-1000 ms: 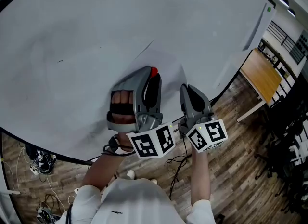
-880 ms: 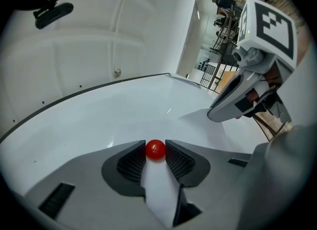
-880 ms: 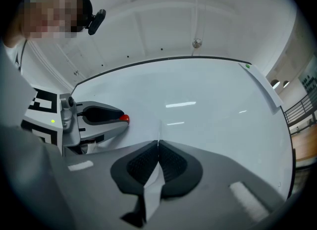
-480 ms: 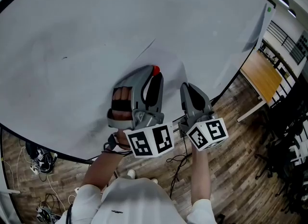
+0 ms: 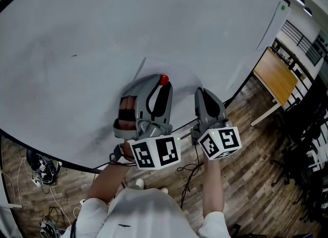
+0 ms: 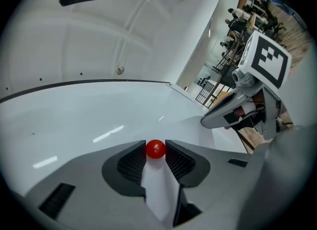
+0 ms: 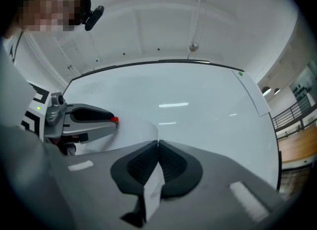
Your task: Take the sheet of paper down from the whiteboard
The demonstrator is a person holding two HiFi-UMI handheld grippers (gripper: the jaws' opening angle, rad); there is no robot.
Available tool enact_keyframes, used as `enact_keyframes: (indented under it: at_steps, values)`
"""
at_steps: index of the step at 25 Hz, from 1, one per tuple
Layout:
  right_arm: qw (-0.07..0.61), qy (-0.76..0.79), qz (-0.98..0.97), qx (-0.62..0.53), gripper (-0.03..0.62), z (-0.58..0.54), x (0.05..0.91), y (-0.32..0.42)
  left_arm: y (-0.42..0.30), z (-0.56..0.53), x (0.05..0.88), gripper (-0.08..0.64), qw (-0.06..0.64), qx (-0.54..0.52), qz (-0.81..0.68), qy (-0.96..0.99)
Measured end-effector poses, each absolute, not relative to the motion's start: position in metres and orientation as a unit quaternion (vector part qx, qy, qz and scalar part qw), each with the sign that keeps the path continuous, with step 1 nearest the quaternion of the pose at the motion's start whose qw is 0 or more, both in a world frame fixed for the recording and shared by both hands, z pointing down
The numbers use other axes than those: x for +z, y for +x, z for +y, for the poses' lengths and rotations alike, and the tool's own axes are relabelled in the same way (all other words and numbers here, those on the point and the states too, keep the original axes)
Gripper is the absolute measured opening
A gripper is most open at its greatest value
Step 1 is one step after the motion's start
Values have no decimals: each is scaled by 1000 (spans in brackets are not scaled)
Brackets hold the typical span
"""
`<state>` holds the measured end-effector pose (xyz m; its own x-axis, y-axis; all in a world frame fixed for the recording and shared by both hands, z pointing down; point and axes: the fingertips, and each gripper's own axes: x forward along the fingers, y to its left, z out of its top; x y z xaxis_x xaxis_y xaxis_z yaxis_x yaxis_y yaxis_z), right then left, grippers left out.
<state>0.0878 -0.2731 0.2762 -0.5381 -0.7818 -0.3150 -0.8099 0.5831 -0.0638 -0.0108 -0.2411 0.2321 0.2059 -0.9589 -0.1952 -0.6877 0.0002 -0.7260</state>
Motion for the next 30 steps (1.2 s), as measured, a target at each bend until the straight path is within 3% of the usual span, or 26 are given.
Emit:
enact_keyframes:
  at_steps: [30]
  values:
    - [90, -652, 747, 95, 9, -161, 324, 180, -30, -204, 324, 123, 140, -95, 540, -825]
